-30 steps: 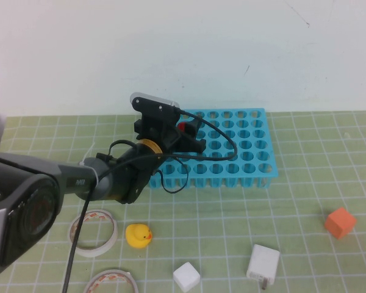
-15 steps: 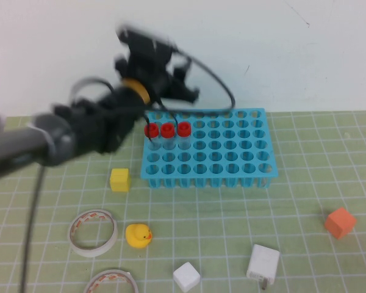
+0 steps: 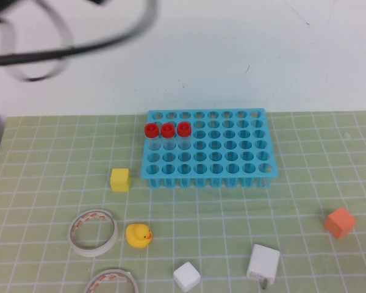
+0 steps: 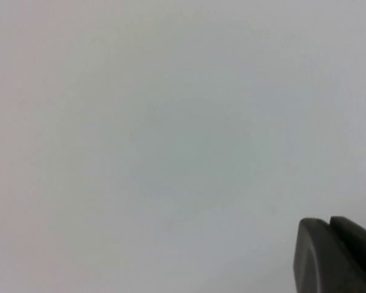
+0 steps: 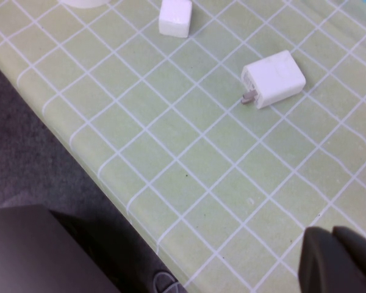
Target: Place the test tubes
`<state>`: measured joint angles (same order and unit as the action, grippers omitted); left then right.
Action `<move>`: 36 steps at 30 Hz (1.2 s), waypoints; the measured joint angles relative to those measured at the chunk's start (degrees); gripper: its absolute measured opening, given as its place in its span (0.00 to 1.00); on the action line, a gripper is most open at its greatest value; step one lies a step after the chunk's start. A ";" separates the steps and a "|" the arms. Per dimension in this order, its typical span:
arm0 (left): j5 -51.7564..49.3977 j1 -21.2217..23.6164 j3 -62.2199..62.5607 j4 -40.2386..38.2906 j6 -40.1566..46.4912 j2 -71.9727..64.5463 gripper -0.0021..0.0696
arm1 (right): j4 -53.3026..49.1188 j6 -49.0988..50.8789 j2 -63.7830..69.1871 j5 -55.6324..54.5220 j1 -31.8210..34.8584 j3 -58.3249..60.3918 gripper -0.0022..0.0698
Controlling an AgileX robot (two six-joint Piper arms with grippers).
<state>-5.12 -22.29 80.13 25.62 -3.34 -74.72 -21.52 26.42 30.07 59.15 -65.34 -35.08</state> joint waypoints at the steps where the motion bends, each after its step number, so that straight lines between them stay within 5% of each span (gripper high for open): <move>1: -4.00 0.00 0.00 0.09 0.00 2.21 0.03 | 0.00 0.00 0.00 0.00 0.00 0.00 0.03; 5: -15.05 0.00 -0.28 1.17 0.00 9.42 0.03 | 0.00 0.00 0.00 0.00 0.00 0.00 0.03; 14: -17.40 0.00 -3.17 -0.59 0.00 24.01 0.03 | 0.00 0.00 0.00 0.00 0.00 0.00 0.03; 28: 2.52 0.00 -19.08 -0.35 -0.58 46.89 0.03 | 0.00 0.00 0.00 0.00 0.00 0.00 0.03; 36: 4.76 0.00 -22.50 -0.13 -2.65 50.94 0.03 | 0.00 0.00 0.00 0.00 0.00 0.00 0.03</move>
<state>-0.36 -22.29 57.63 25.49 -5.99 -23.78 -21.52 26.42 30.07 59.15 -65.34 -35.08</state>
